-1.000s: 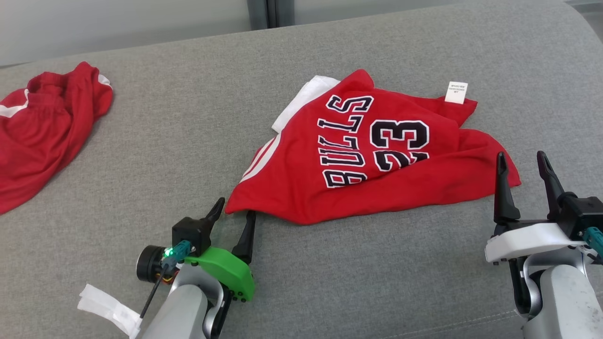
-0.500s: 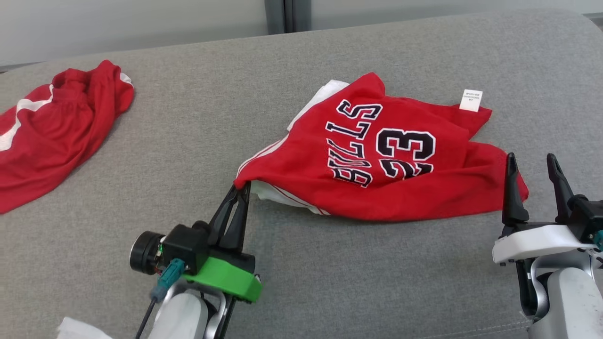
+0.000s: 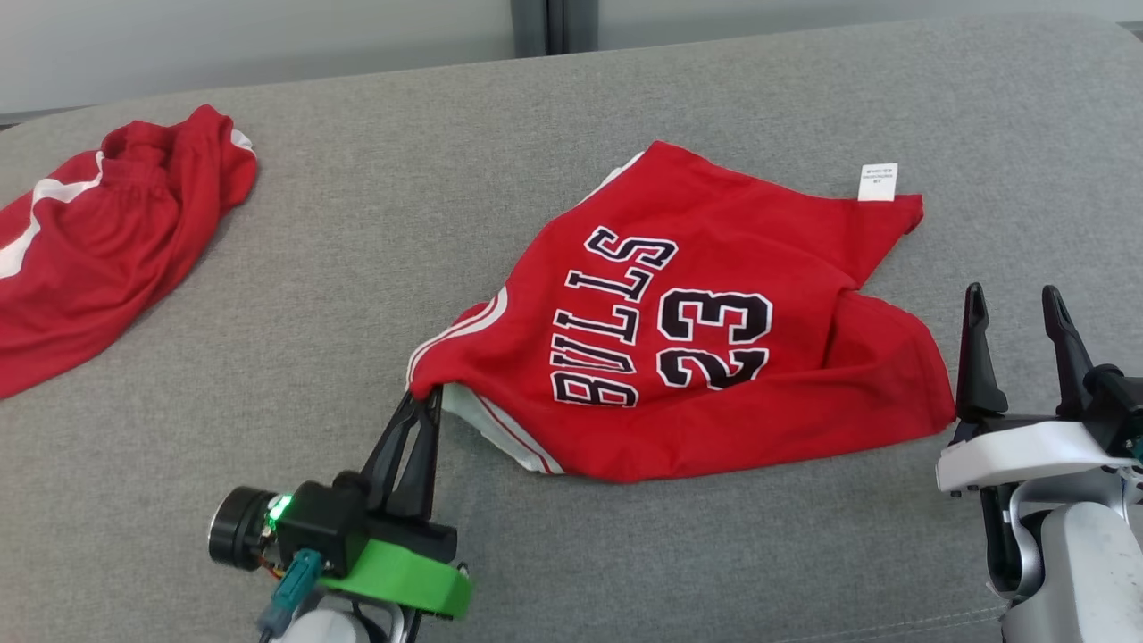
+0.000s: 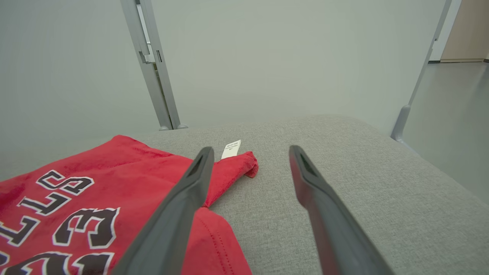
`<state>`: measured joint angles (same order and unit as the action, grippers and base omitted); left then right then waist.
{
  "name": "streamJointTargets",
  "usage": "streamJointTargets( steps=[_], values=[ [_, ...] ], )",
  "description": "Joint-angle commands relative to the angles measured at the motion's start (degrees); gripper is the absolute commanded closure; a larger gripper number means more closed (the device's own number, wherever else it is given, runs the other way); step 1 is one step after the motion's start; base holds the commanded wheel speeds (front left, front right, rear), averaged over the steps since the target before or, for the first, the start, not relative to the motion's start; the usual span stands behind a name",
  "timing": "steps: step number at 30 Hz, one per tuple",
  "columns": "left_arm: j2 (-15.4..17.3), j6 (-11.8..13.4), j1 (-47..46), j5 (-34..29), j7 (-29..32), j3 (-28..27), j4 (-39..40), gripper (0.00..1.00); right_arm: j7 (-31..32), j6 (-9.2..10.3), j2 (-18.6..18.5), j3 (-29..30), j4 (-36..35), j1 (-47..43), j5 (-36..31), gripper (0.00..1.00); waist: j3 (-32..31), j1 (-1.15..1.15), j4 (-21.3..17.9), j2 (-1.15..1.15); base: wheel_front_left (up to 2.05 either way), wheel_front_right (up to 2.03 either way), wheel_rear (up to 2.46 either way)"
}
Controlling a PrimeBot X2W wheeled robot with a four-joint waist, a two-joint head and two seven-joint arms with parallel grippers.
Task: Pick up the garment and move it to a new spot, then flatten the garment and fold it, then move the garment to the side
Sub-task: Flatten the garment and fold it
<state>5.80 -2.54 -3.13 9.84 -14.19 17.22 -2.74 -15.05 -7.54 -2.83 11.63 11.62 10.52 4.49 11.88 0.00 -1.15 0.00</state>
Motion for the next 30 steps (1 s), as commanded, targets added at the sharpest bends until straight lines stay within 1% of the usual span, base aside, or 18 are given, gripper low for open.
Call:
streamJointTargets(
  steps=[1, 7, 14, 18, 23, 25, 26, 30],
  values=[
    [-0.3, -0.5, -3.3, 0.0, 0.1, 0.4, -1.4, 1.00, -0.2, 0.10, -0.1, -0.1, -0.3, 0.8, 0.6, 0.00, 1.3, 0.00, -1.5, 0.00, 0.00, 0.00, 0.00],
    [-1.4, -1.4, -14.6, 0.1, 0.2, 1.7, -12.9, 1.00, -0.2, 0.10, -0.1, -1.2, -0.6, 2.3, 1.1, 0.00, 4.3, 0.00, -5.5, 0.00, 0.00, 0.00, 0.00],
    [-2.2, -0.6, -27.2, 0.5, -0.5, 2.0, -27.3, 1.00, -0.2, 0.10, -0.1, -1.2, -0.8, 3.0, 1.9, 0.00, 8.0, 0.00, -9.3, 0.00, 0.00, 0.00, 0.00],
    [-2.6, -0.5, -32.0, 1.5, -0.9, 2.5, -33.5, 1.00, -0.2, 0.10, -0.1, -0.9, -0.8, 3.1, 2.1, 0.00, 8.8, 0.00, -9.7, 0.00, 0.00, 0.00, 0.00],
    [-2.9, -1.0, -35.4, 3.6, -1.0, 5.1, -36.8, 1.00, -0.2, 0.10, -0.1, -2.3, 0.1, 3.9, 2.5, 0.00, 8.4, 0.00, -8.9, 0.00, 0.00, 0.00, 0.00],
    [-2.8, -0.8, -35.7, 5.2, -1.0, 6.9, -37.0, 0.51, -0.2, 0.10, -0.1, -3.0, 0.3, 4.0, 2.7, 0.00, 7.9, 0.00, -8.4, 0.00, 0.00, 0.00, 0.00],
    [-2.8, -0.4, -35.9, 5.7, -1.0, 7.9, -36.7, 0.00, -0.2, 0.10, -0.1, -3.3, 0.4, 4.1, 2.8, 0.00, 7.6, 0.00, -8.0, 0.00, 0.00, 0.00, 0.00],
    [-2.8, 0.5, -34.9, 7.7, -1.0, 9.8, -34.6, 0.00, -0.2, 0.10, -0.1, -3.0, 0.7, 3.5, 2.2, 0.00, 6.3, 0.00, -6.0, 0.00, 0.00, 0.00, 0.00]
  ],
)
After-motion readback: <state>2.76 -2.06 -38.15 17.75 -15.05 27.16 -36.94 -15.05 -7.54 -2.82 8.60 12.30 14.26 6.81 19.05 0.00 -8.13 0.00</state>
